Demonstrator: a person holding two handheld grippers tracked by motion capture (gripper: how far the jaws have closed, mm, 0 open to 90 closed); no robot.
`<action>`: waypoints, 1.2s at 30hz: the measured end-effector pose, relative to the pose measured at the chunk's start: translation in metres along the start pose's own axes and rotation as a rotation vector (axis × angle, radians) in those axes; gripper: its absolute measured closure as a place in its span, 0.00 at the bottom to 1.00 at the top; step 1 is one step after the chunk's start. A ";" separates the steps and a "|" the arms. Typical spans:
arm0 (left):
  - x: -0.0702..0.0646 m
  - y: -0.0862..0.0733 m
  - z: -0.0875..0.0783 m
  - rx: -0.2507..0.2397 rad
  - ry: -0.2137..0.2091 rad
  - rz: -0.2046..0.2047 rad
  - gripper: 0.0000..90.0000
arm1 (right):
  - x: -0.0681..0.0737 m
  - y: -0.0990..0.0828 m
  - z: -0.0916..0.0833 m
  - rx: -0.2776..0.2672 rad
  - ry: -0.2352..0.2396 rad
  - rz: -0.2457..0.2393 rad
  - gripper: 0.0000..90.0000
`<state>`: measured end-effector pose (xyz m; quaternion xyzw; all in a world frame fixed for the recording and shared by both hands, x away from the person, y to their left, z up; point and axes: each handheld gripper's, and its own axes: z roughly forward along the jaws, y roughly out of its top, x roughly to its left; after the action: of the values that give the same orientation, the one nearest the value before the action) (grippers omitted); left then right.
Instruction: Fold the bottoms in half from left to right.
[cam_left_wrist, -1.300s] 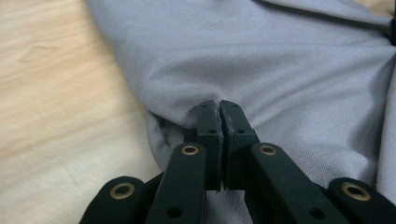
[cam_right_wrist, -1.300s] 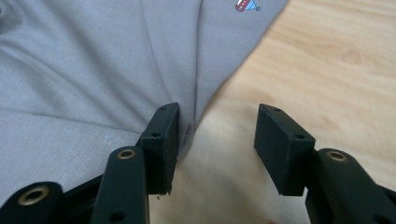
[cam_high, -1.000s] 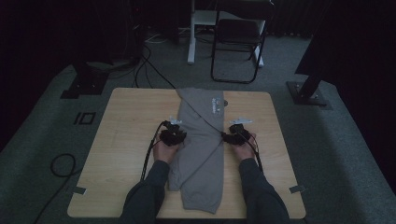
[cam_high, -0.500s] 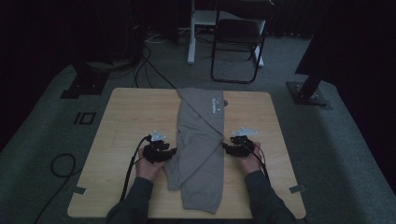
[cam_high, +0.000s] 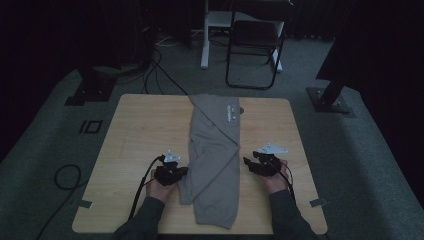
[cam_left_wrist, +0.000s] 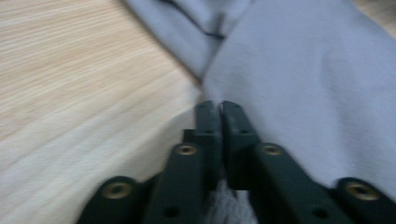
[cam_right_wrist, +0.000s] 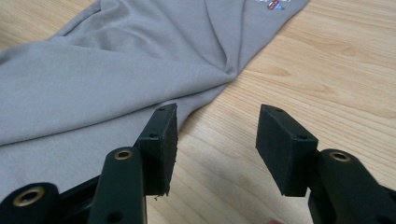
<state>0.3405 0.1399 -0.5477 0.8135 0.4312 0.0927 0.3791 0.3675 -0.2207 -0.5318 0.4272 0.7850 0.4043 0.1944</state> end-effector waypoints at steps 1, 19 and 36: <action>-0.004 0.001 -0.001 -0.008 -0.015 0.005 0.98 | 0.000 0.000 0.000 0.001 -0.002 -0.001 0.54; -0.112 0.003 0.012 0.004 -0.344 0.208 0.96 | 0.014 -0.001 0.004 0.016 0.020 -0.059 0.55; -0.056 0.000 0.000 -0.021 -0.147 0.116 0.74 | 0.074 -0.017 -0.006 0.109 0.163 -0.163 0.54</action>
<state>0.3063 0.0963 -0.5381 0.8377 0.3532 0.0591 0.4124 0.3133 -0.1681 -0.5388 0.3377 0.8512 0.3772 0.1383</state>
